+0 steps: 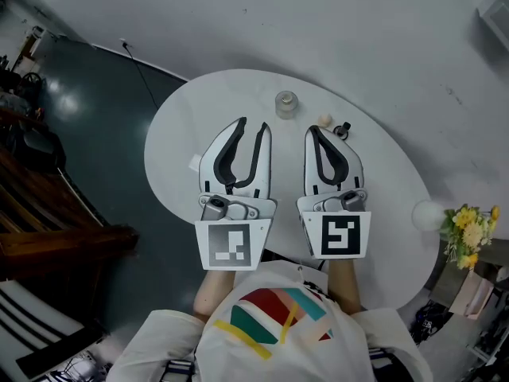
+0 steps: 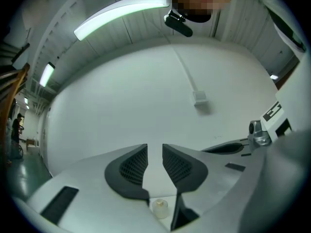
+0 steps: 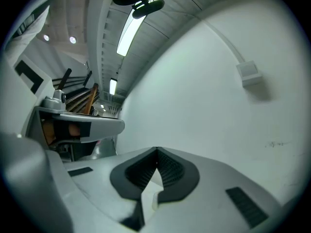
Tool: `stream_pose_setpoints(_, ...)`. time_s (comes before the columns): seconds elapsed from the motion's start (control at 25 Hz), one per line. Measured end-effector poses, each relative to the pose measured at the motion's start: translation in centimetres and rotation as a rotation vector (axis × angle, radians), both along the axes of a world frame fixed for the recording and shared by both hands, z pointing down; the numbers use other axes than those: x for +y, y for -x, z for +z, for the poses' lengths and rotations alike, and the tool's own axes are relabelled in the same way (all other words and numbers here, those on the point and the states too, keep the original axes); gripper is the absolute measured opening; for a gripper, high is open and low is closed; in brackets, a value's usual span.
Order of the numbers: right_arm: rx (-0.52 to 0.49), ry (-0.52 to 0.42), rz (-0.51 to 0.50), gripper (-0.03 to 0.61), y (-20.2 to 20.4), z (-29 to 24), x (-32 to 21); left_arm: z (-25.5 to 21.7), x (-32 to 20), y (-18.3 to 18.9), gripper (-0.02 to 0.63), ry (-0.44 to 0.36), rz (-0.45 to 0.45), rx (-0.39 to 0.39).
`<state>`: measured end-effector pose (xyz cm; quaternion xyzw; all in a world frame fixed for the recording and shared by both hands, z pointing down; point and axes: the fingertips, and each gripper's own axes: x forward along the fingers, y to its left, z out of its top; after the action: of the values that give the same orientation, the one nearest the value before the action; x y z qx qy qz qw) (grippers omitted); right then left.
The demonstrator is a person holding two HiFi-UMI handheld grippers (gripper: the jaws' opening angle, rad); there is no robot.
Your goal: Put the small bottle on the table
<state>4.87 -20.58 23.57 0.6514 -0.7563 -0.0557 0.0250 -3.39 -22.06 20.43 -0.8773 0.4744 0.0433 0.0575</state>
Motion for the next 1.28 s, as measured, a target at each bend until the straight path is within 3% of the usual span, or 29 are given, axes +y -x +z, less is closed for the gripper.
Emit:
stream_pose_setpoints(0.08, -0.009, -0.006, -0.007, 0.011, 0.6, -0.3, 0.5, 0.1, 0.8, 1.0, 0.044, 0.010, -0.058, -0.006)
stream_pose_setpoints(0.16, -0.022, -0.010, -0.016, 0.011, 1.2, -0.5, 1.0, 0.3, 1.5, 1.5, 0.021, 0.021, -0.072, -0.007)
stream_pose_setpoints(0.56, -0.042, -0.005, -0.032, 0.011, 2.9, 0.2, 2.9, 2.0, 3.1, 2.2, 0.017, 0.033, -0.072, -0.090)
stream_pose_setpoints(1.28, -0.024, 0.021, -0.051, 0.011, 3.3, 0.8, 3.7, 2.0, 3.3, 2.8, 0.017, 0.044, -0.086, -0.066)
